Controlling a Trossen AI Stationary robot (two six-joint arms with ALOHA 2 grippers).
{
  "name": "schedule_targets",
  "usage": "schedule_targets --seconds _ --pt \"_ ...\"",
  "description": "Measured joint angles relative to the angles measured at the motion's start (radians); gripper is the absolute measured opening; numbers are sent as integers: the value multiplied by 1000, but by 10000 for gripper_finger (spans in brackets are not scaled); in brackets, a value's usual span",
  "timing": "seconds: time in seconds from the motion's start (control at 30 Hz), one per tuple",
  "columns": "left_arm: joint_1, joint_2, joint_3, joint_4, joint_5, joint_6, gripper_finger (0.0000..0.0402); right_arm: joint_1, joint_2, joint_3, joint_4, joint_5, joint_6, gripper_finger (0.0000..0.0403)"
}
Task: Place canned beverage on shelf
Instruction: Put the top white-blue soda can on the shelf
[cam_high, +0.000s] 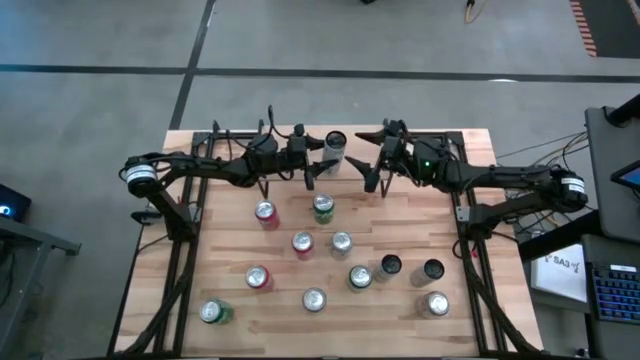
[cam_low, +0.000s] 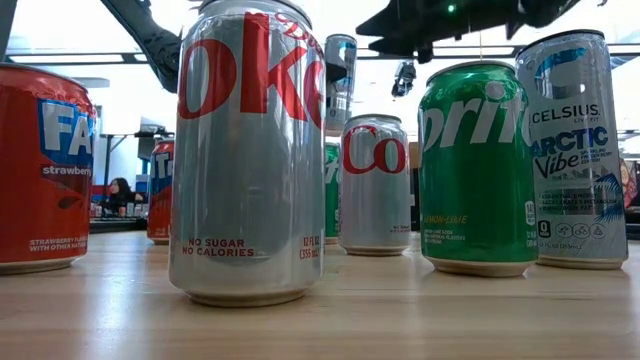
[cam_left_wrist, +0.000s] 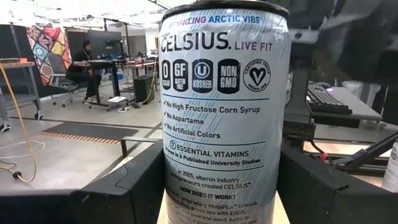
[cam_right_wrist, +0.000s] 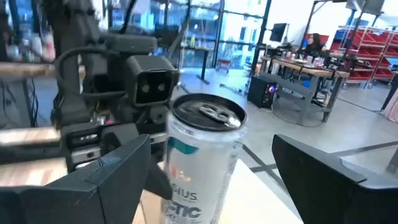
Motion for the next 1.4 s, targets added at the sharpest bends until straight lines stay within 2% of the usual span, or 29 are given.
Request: schedule_targets --seconds 0.27,0.6,0.73,0.97,1.17,1.4 --pt "0 0 0 29 0 -17 236 -5 102 3 116 -10 35 325" --pt "0 0 0 33 -1 -22 236 -12 229 98 168 -5 30 320" --pt "0 0 0 32 -1 -21 237 -15 249 115 168 7 26 307" --pt "1 0 0 34 -2 -38 259 -18 257 117 170 5 46 238" --pt "0 -3 0 39 -2 -51 290 -23 250 116 156 9 41 237" --pt "21 -39 0 -28 -3 -48 298 -40 251 106 152 82 42 245"
